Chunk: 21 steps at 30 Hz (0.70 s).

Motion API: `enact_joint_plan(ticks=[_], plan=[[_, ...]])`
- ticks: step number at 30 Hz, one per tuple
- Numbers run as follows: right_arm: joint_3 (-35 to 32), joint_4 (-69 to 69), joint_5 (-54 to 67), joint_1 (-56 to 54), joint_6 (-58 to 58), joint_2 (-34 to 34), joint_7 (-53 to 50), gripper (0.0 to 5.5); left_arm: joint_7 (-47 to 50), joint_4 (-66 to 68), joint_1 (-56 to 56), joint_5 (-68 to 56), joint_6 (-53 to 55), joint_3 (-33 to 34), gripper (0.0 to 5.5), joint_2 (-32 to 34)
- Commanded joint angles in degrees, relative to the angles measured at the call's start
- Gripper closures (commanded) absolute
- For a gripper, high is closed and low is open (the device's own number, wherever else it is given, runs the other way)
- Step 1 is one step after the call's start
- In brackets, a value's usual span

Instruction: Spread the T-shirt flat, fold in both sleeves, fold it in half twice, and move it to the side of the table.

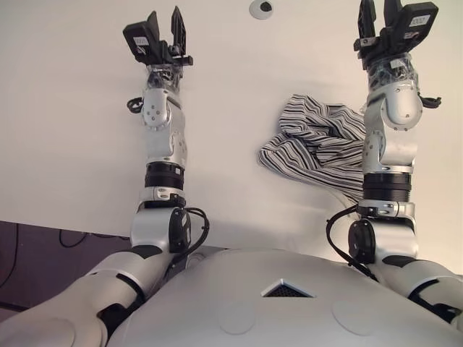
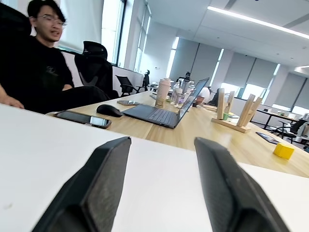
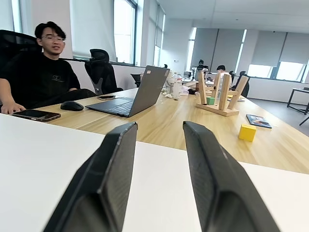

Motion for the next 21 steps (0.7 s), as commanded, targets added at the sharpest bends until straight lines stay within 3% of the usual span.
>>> enact_joint_plan(ticks=[1,8,10,14,21], plan=[[-0.7,0.7,-0.7,-0.7,-2.5,2.3,-3.3,3.78,-2.6,3.2,-3.5,0.4,1.2,-0.6,3.12,1.8],[-2.0,1.5,-1.0,1.0,-5.8,3.4,-7.2,3.78,-6.0,7.1,-8.1,1.7,1.0,-2.4,3.12,2.6],[-1.9,1.8,-1.1,0.8,-6.4,3.8,-7.8,3.78,-5.9,8.0,-8.4,2.4,0.1,-2.5,2.87,3.4],[-2.1,2.9,-0.8,0.6,-7.3,4.1,-8.4,3.23,-5.9,10.2,-10.4,2.7,-0.8,-2.2,2.35,3.5],[-2.5,6.9,-2.8,-3.1,-7.2,2.4,-9.2,3.17,-2.4,12.9,-11.6,6.4,-4.3,-3.3,2.3,4.2]])
